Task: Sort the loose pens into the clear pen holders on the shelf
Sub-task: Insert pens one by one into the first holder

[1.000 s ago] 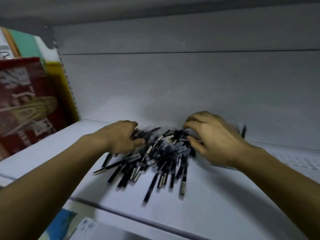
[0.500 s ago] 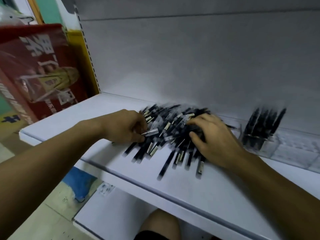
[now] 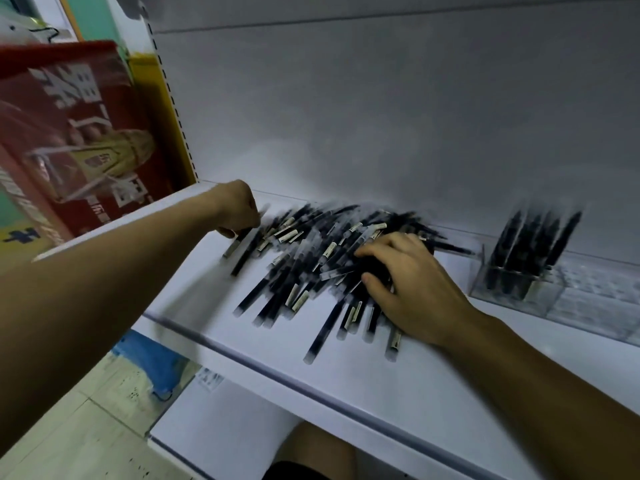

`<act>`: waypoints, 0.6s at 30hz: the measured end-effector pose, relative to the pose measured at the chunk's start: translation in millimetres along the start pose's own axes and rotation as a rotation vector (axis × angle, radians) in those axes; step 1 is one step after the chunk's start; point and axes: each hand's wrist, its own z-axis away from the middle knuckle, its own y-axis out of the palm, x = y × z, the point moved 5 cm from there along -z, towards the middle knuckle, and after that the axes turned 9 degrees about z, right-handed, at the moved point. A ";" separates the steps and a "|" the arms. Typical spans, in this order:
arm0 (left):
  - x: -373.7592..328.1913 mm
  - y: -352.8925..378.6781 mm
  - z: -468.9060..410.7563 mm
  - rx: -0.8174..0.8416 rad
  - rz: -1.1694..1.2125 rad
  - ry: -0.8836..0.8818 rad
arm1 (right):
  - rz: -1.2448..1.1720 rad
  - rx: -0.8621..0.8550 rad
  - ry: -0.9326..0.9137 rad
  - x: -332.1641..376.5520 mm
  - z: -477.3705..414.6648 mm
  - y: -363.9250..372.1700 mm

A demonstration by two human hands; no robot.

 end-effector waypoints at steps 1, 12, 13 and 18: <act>2.3 5.7 -4.5 0.018 0.034 -0.041 | -0.003 0.000 -0.002 -0.6 0.2 0.2; -13.1 29.0 -18.7 0.221 -0.004 -0.154 | -0.026 -0.011 -0.016 -2.9 -2.9 4.2; -12.9 30.4 -20.5 0.220 -0.015 -0.145 | -0.028 -0.012 -0.017 -2.9 -3.0 4.3; -7.9 34.0 -27.2 0.271 -0.007 -0.157 | -0.031 -0.008 -0.014 -2.3 -1.7 4.0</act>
